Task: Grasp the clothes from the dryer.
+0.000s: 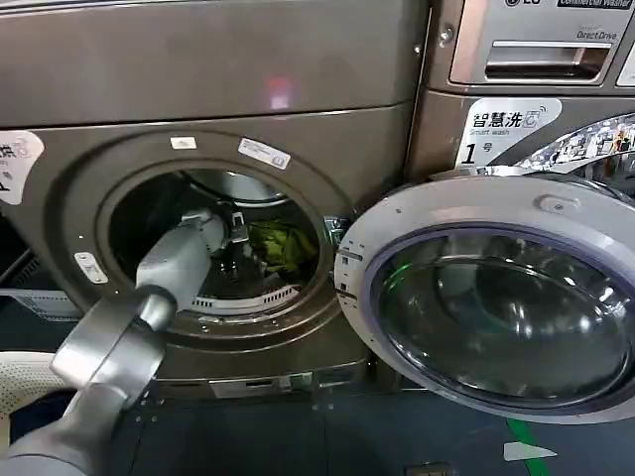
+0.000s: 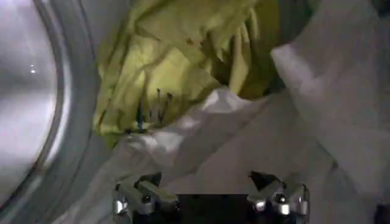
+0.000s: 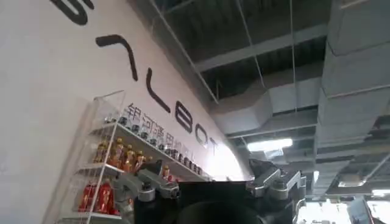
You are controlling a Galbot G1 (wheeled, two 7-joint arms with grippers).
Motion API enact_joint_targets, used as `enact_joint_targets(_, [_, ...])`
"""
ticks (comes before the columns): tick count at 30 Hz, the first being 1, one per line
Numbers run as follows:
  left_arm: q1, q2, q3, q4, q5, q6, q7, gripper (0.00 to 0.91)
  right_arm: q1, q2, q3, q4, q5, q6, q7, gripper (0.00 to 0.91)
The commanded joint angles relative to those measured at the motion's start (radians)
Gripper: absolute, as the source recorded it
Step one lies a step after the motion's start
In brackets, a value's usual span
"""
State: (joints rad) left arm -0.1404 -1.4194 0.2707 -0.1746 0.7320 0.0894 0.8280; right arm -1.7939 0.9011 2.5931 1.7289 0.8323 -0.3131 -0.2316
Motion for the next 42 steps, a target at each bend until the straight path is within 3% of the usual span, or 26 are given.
enact_joint_targets(1, [0.006, 0.002, 0.016, 0.009, 0.017, -0.004, 0.000, 0.907, 0.005, 0.001, -0.010, 0.003, -0.001, 0.001, 0.000, 0.907])
enact_joint_targets(2, [0.008, 0.002, 0.019, 0.010, 0.017, -0.004, -0.001, 0.907, 0.006, 0.001, -0.012, 0.003, -0.002, 0.001, -0.001, 0.907])
enact_joint_targets(3, [0.011, 0.003, 0.022, 0.011, 0.017, -0.005, -0.001, 0.683, 0.007, 0.001, -0.014, 0.002, -0.004, 0.002, -0.001, 0.907])
enact_joint_targets(4, [0.012, 0.003, 0.022, 0.011, 0.016, -0.005, -0.001, 0.546, 0.008, 0.000, -0.016, 0.001, -0.007, 0.003, -0.002, 0.907])
enact_joint_targets(5, [0.013, 0.004, 0.022, 0.010, 0.015, -0.004, -0.002, 0.193, 0.010, 0.000, -0.018, 0.001, -0.015, 0.005, -0.002, 0.907])
enact_joint_targets(6, [0.013, 0.005, 0.021, 0.010, 0.014, -0.004, -0.003, 0.091, 0.011, 0.000, -0.021, 0.001, -0.018, 0.006, -0.003, 0.907])
enact_joint_targets(9, [0.011, 0.005, 0.021, 0.008, 0.010, -0.004, -0.004, 0.000, 0.014, 0.001, -0.028, 0.004, -0.019, 0.006, -0.002, 0.907])
enact_joint_targets(20, [0.007, -0.005, 0.005, -0.007, -0.027, -0.010, -0.001, 0.000, 0.015, -0.001, -0.024, -0.005, -0.020, 0.008, -0.001, 0.907])
enact_joint_targets(25, [0.011, -0.010, -0.117, -0.037, -0.093, -0.006, -0.048, 0.000, 0.018, 0.002, -0.027, -0.003, -0.020, 0.007, -0.002, 0.907])
enact_joint_targets(33, [0.160, 0.034, -0.396, -0.321, -0.302, 0.060, -0.157, 0.000, 0.018, 0.005, -0.030, 0.005, -0.022, 0.005, -0.001, 0.907])
enact_joint_targets(42, [0.300, 0.049, -0.471, -0.553, -0.568, 0.063, -0.373, 0.000, 0.018, 0.002, -0.029, 0.012, -0.022, 0.004, 0.002, 0.907])
